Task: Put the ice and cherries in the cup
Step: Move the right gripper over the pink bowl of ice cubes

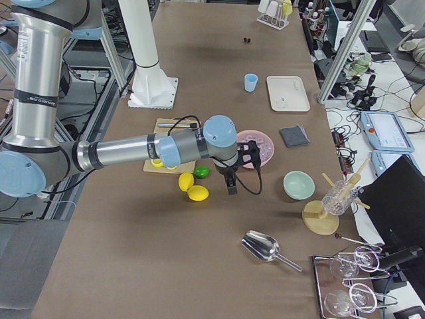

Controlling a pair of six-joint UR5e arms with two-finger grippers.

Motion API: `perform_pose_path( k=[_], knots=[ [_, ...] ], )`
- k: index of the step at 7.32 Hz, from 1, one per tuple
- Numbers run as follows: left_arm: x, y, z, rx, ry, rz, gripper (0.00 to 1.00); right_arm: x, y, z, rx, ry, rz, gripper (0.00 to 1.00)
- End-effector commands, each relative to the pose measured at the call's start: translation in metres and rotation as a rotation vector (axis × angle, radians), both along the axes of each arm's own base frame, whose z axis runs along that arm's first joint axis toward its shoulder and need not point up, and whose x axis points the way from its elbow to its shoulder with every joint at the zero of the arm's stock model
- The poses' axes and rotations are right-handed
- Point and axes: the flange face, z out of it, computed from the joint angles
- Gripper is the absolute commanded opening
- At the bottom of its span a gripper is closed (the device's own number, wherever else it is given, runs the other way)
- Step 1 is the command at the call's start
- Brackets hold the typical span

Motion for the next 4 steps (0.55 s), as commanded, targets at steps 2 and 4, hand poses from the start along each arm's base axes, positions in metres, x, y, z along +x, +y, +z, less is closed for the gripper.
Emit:
perform_pose_path(
  k=[2,4],
  knots=[
    [-0.001,0.001,0.004,-0.001,-0.009,0.001,0.98,-0.195,-0.04,-0.087,0.064,0.013,-0.084,1.0],
    [-0.001,0.002,0.008,-0.007,-0.009,0.002,0.98,-0.284,-0.064,-0.089,0.107,0.074,-0.157,0.95]
  ],
)
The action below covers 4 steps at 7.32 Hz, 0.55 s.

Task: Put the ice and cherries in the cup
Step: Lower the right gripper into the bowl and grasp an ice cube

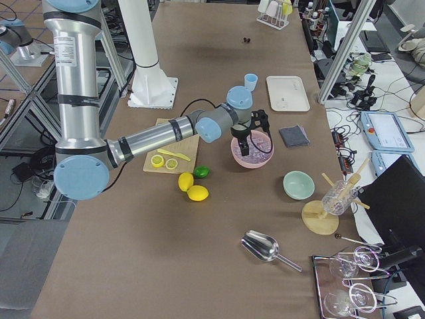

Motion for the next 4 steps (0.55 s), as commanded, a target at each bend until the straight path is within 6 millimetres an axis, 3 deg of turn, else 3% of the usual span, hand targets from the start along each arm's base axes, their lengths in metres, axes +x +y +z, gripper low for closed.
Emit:
perform_pose_path(
  k=[1,3,4],
  knots=[
    [0.0,0.0,0.002,-0.004,0.001,-0.001,0.98,-0.056,-0.018,0.005,0.029,0.048,-0.042,0.95],
    [0.0,0.002,0.003,-0.005,0.004,0.0,0.98,-0.06,-0.021,0.017,0.052,0.096,-0.034,0.94],
    [0.001,0.002,0.003,-0.005,0.007,0.003,0.98,-0.066,-0.017,0.017,0.05,0.097,-0.038,0.79]
  ],
)
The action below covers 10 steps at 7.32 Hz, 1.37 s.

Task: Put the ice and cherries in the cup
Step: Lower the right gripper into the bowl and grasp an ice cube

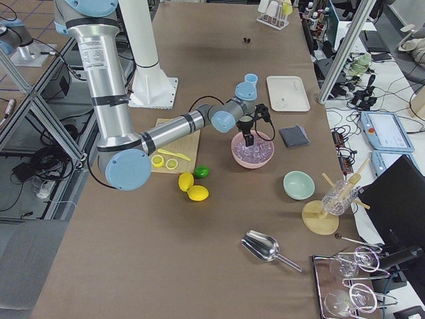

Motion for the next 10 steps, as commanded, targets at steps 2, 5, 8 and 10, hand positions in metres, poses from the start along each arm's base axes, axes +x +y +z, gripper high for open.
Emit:
perform_pose_path(
  k=[2,5,8,10],
  knots=[
    [0.0,0.002,0.002,-0.002,0.003,0.003,0.98,-0.011,0.007,0.004,0.003,0.015,-0.015,0.45],
    [0.0,0.009,0.006,-0.008,0.006,0.003,0.98,-0.013,0.008,0.02,-0.015,0.035,-0.021,0.34],
    [0.0,0.009,0.008,-0.005,0.006,0.003,0.98,-0.013,0.001,-0.002,-0.001,0.007,-0.019,0.27],
    [0.0,0.009,0.007,-0.002,0.006,0.002,0.98,0.001,-0.04,-0.085,-0.049,-0.05,0.002,0.27]
  ],
)
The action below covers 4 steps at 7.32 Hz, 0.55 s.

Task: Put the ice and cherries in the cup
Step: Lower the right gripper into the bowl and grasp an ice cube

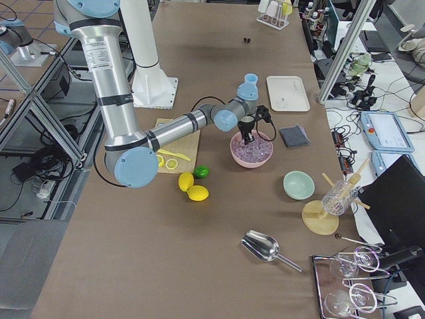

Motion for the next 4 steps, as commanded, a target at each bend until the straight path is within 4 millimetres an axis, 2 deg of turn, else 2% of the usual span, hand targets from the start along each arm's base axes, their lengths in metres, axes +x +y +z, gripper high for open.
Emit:
perform_pose_path(
  k=[1,2,3,4],
  knots=[
    [0.0,0.0,-0.001,0.007,0.0,-0.001,0.98,-0.005,-0.037,-0.106,-0.054,-0.021,0.023,0.26],
    [0.0,0.0,-0.003,0.01,0.0,-0.001,0.98,-0.05,-0.03,-0.16,-0.132,-0.048,0.072,0.26],
    [0.0,0.0,-0.003,0.012,-0.001,-0.001,0.98,-0.107,-0.025,-0.21,-0.173,-0.058,0.131,0.24],
    [0.0,-0.002,-0.006,0.015,-0.002,-0.002,0.98,-0.156,-0.027,-0.251,-0.205,-0.058,0.167,0.24]
  ],
)
